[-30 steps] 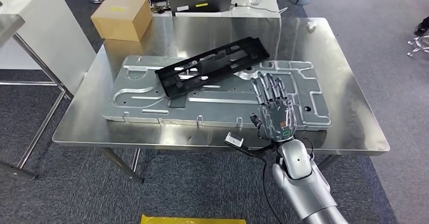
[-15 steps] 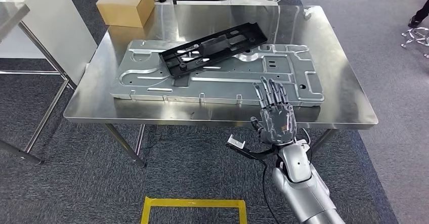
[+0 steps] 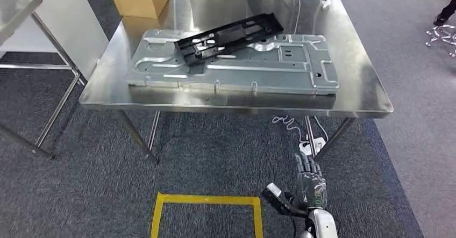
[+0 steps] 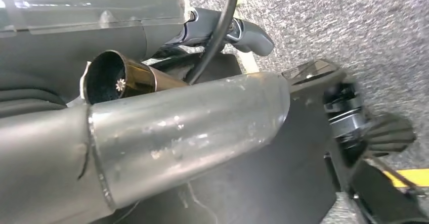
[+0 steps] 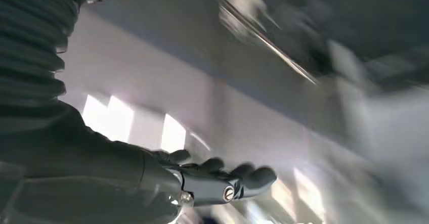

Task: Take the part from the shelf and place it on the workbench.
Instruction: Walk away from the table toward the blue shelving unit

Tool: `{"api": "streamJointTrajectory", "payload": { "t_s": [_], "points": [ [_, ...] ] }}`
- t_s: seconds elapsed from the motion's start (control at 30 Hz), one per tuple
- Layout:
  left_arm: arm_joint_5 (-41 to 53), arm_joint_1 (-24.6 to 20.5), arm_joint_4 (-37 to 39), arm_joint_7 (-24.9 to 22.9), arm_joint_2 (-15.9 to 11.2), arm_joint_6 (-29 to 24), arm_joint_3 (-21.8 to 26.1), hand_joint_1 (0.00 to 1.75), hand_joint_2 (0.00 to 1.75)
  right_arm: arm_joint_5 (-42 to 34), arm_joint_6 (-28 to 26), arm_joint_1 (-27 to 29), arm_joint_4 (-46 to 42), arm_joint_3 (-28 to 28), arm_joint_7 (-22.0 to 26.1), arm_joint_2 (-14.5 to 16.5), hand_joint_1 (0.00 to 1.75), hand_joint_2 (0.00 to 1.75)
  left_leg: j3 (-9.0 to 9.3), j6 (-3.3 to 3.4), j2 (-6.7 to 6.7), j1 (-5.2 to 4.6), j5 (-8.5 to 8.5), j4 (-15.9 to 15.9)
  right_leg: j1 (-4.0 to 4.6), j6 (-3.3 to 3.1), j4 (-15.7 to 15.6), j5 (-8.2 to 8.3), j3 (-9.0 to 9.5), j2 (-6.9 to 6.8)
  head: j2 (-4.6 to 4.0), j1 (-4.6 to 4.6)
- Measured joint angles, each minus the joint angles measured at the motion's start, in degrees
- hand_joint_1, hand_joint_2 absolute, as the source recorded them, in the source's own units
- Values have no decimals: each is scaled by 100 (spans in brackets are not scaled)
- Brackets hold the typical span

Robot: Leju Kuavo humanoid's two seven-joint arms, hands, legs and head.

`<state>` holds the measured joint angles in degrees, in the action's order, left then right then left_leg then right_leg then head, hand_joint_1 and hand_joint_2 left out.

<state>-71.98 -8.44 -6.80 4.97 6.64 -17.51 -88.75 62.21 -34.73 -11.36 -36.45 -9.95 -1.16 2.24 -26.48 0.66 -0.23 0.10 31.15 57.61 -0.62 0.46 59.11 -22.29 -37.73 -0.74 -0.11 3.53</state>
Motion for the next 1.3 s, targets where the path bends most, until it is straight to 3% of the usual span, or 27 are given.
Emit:
{"api": "streamJointTrajectory", "payload": {
  "t_s": [0.07, 0.1, 0.13, 0.2, 0.23, 0.27, 0.3, 0.33, 0.37, 0.4, 0.43, 0.5, 0.6, 0.63, 0.67, 0.73, 0.77, 0.8, 0.83, 0.87, 0.93, 1.0, 1.07, 1.13, 1.17, 1.27, 1.3],
  "points": [
    [-51, 9, 0, 27, 9, -4, 19, 0, 0, -618, 578, 183, 709, 568, -218, 8, 0, 175, -57, 110, -11, -3, -101, -51, -19, 91, -30, 36, 12, -15, 0, -3],
    [-68, 12, 0, 34, 15, -5, 24, 0, 0, -833, 776, 321, 1004, 848, -262, 5, 0, 175, -109, 177, -17, 3, -173, -67, -29, 127, 30, -87, -15, -7, 0, 3],
    [-77, 20, 0, 39, 20, -7, 28, 0, 0, -942, 859, 465, 1244, 1076, -259, 2, 0, 175, -177, 232, -20, 13, -250, -85, -38, 152, 188, -325, -74, 12, 0, 16],
    [-81, 36, 0, 44, 27, -9, 38, 0, 0, -996, 891, 681, 1599, 1382, -276, -5, 0, 175, -352, 290, 0, 0, -391, -80, -41, 183, 805, -979, -250, 57, 0, 36],
    [-80, 42, 0, 45, 28, -8, 43, 0, 0, -1027, 988, 727, 1738, 1488, -378, -7, 0, 175, -451, 293, 34, -11, -459, -70, -39, 197, 1165, -1192, -321, 69, 0, 40],
    [-80, 42, 0, 43, 30, -8, 45, 0, 0, -1089, 1203, 743, 1862, 1596, -612, -8, 0, 175, -555, 289, 76, -19, -527, -55, -39, 208, 1445, -1252, -334, 74, 0, 39],
    [-79, 37, 0, 39, 31, -9, 46, 0, 0, -1191, 1521, 748, 1971, 1718, -985, -9, 0, 175, -660, 284, 117, -24, -589, -36, -41, 213, 1578, -1170, -264, 73, 0, 39],
    [-79, 29, 0, 31, 32, -13, 47, 0, 0, -1343, 1888, 760, 2065, 1866, -1453, -6, 0, 175, -762, 276, 144, -25, -645, -10, -48, 211, 1515, -996, -87, 72, 0, 39],
    [-81, 22, 0, 20, 33, -19, 47, 0, 0, -1504, 2183, 782, 2135, 2029, -1885, 3, 0, 175, -856, 265, 151, -25, -695, 23, -55, 204, 1272, -834, 184, 71, 0, 39],
    [-84, 16, 0, 4, 36, -26, 47, 0, 0, -1649, 2361, 814, 2184, 2200, -2188, 16, 0, 175, -935, 247, 144, -25, -739, 61, -61, 186, 898, -776, 517, 72, 0, 38],
    [-86, 15, 0, -11, 38, -33, 46, 0, 0, -1756, 2435, 856, 2221, 2369, -2332, 33, 0, 175, -1001, 222, 128, -33, -776, 101, -54, 161, 441, -827, 858, 74, 0, 37],
    [-78, 17, 0, -45, 38, -27, 45, 0, 0, -1829, 2449, 914, 2273, 2639, -2268, 79, 0, 175, -1058, 146, 115, -47, -842, 134, -18, 92, -159, -1016, 1232, 77, 0, 30],
    [-7, 17, 0, -126, 33, 24, 43, 0, 0, -1812, 2405, 939, 2335, 2883, -1822, 164, 0, 175, -1090, 26, 114, -29, -922, 119, 5, -43, -284, -956, 1190, 64, 0, 30],
    [14, 18, 0, -140, 32, 31, 41, 0, 0, -1805, 2376, 936, 2350, 2935, -1672, 186, 0, 175, -1132, -7, 103, -16, -823, 192, -7, -89, -297, -893, 1144, 56, 0, 25],
    [26, 19, 0, -137, 31, 33, 39, 0, 0, -1796, 2344, 930, 2361, 2978, -1541, 210, 0, 175, -1195, -38, 92, -4, -614, 365, -21, -127, -308, -828, 1086, 44, 0, 19],
    [31, 17, 0, -109, 22, 43, 35, 0, 0, -1772, 2292, 918, 2373, 3048, -1353, 248, 0, 175, -1351, -98, 80, 13, -35, 1005, -24, -166, -310, -720, 968, 25, 0, 8],
    [29, 15, 0, -94, 16, 49, 31, 0, 0, -1762, 2277, 917, 2379, 3076, -1293, 264, 0, 175, -1404, -121, 81, 17, 148, 1355, -21, -167, -304, -677, 910, 14, 0, 7],
    [28, 12, 0, -87, 9, 54, 24, 0, 0, -1754, 2269, 917, 2385, 3099, -1258, 277, 0, 175, -1400, -135, 81, 18, 195, 1589, -18, -163, -292, -639, 853, 7, 0, 8],
    [27, 12, 0, -82, 4, 56, 16, 0, 0, -1750, 2263, 917, 2391, 3115, -1238, 285, 0, 175, -1309, -137, 80, 19, 129, 1635, -17, -156, -274, -609, 801, 3, 0, 7],
    [27, 17, 0, -81, 0, 57, 10, 0, 0, -1746, 2259, 917, 2396, 3127, -1224, 293, 0, 175, -1114, -127, 80, 19, -4, 1464, -16, -146, -252, -587, 757, 4, 0, 7],
    [20, 29, 0, -77, -10, 57, 3, 0, 0, -1743, 2253, 915, 2402, 3152, -1197, 310, 0, 175, -535, -72, 77, 8, -200, 676, -9, -122, -201, -563, 699, 8, 0, 8],
    [14, 32, 0, -66, -18, 56, 0, 0, 0, -1734, 2246, 908, 2410, 3169, -1178, 326, 0, 87, -168, -12, 74, -16, -199, 72, 4, -73, -161, -533, 656, 10, 0, 9],
    [8, 31, 0, -54, -21, 55, -2, 0, 0, -1725, 2244, 899, 2420, 3180, -1170, 333, 0, 0, -140, 46, 79, -33, -169, -62, 11, -2, -152, -488, 620, 14, 0, 10],
    [-19, 35, 0, -49, -20, 53, -3, 0, 0, -1727, 2241, 892, 2423, 3208, -1172, 335, 0, 0, -157, 145, 115, -10, -218, -123, 5, 57, -84, -528, 578, 36, 0, 13],
    [-39, 36, 0, -46, -19, 50, -3, 0, 0, -1728, 2239, 891, 2426, 3226, -1177, 337, 0, 0, -169, 197, 140, 5, -252, -153, 2, 80, 68, -642, 503, 49, 0, 16],
    [-71, 42, 0, -42, -18, 37, -3, 0, 0, -1729, 2239, 894, 2446, 3256, -1192, 342, 0, 0, -257, 282, 236, -2, -305, -152, -20, 139, 1105, -1206, 20, 64, 0, 27],
    [-69, 48, 0, -44, -17, 31, -3, 0, 0, -1729, 2238, 897, 2453, 3260, -1193, 343, 0, 0, -287, 287, 274, -8, -308, -132, -24, 156, 1381, -1288, -95, 63, 0, 27]
  ]
}}
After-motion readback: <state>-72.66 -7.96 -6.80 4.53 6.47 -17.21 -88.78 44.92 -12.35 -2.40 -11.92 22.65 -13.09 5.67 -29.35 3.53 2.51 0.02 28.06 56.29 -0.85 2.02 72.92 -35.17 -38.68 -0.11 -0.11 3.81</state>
